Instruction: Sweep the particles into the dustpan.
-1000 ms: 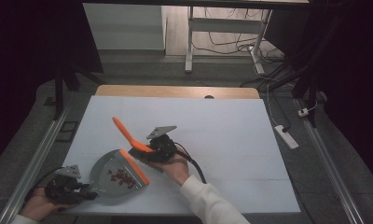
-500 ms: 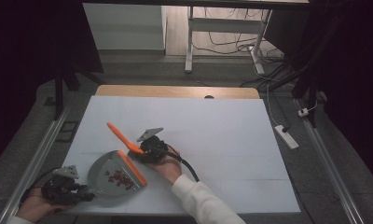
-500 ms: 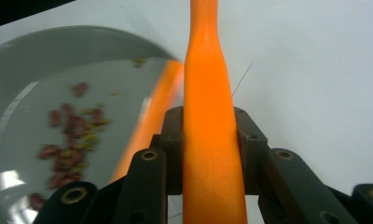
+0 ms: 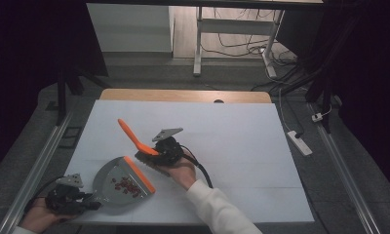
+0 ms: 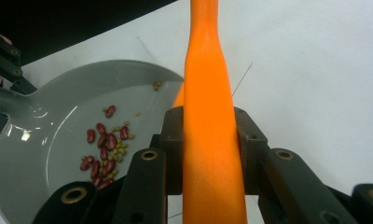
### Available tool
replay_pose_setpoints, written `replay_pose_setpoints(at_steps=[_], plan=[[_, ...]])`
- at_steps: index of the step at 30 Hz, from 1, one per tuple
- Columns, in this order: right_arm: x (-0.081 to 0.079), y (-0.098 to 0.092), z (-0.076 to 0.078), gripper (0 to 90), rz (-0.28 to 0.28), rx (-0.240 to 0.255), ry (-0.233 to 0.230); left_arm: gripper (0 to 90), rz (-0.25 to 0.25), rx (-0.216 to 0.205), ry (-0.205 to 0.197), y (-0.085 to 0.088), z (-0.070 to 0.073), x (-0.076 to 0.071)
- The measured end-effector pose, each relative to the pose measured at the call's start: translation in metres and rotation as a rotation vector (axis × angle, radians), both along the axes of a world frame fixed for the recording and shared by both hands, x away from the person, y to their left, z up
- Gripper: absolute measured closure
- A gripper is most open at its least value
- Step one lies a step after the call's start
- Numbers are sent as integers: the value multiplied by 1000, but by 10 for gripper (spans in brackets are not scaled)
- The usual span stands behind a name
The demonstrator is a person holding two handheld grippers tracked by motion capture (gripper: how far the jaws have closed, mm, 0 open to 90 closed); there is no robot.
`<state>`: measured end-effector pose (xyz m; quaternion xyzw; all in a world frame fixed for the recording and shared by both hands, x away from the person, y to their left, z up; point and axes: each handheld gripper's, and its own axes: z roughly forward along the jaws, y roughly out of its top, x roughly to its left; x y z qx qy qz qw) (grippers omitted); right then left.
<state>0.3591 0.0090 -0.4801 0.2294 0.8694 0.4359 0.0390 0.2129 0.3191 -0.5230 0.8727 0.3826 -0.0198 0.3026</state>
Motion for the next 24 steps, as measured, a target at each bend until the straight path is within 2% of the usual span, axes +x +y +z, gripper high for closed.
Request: replay_pose_setpoints(at_steps=[2,5,8,12,18,24], plan=[[1,-10,2,693,-16,-1,-11,620,0,-6,-14,-1,-2,1],[3,-25,4,693,-28,18,-24,620,12,-37,-44,-4,-5,1],[6,-41,7,693,-46,36,-32,621,19,-43,-61,-8,-4,2],[5,-62,12,694,-64,41,-45,620,46,-40,-73,-13,-3,4],[-4,-94,20,693,-76,35,-79,620,102,-65,-98,-22,0,7],[-8,-124,20,694,-107,39,-83,620,133,-76,-104,-27,2,11]])
